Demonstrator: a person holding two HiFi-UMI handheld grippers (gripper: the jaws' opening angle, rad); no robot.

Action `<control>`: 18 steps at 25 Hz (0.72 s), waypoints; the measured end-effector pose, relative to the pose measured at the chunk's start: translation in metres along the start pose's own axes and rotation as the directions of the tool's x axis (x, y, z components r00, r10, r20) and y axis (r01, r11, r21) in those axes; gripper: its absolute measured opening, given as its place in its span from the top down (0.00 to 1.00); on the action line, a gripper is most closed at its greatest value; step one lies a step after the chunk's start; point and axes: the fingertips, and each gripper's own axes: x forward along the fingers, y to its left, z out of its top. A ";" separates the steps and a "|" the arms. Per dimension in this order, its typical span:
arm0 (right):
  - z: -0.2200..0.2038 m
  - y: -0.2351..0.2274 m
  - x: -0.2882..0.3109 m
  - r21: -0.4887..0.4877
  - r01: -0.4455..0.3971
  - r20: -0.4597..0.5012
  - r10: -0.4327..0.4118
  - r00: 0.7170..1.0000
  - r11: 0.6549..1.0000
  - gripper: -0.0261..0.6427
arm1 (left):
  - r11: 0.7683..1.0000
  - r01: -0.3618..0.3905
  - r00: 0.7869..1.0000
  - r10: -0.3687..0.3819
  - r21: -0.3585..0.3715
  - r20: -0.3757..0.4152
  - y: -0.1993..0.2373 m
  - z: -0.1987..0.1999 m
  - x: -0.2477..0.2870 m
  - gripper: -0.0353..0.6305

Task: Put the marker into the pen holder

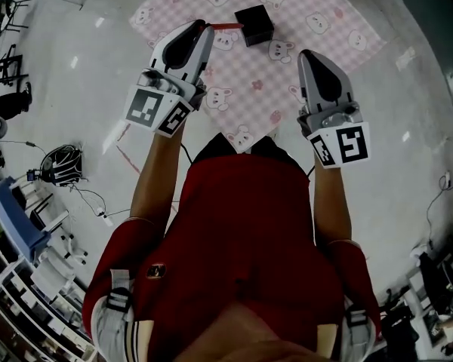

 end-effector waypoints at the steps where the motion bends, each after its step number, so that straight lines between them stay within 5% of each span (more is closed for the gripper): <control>1: -0.001 0.001 0.002 -0.001 0.010 -0.006 -0.010 1.000 1.000 0.96 | 1.000 0.011 1.000 -0.011 -0.004 -0.004 0.003 -0.002 0.003 0.86; 18: -0.032 -0.018 0.025 -0.004 0.129 -0.089 -0.128 0.988 0.992 0.96 | 0.993 0.094 0.991 -0.101 -0.076 -0.089 0.052 -0.064 0.060 0.86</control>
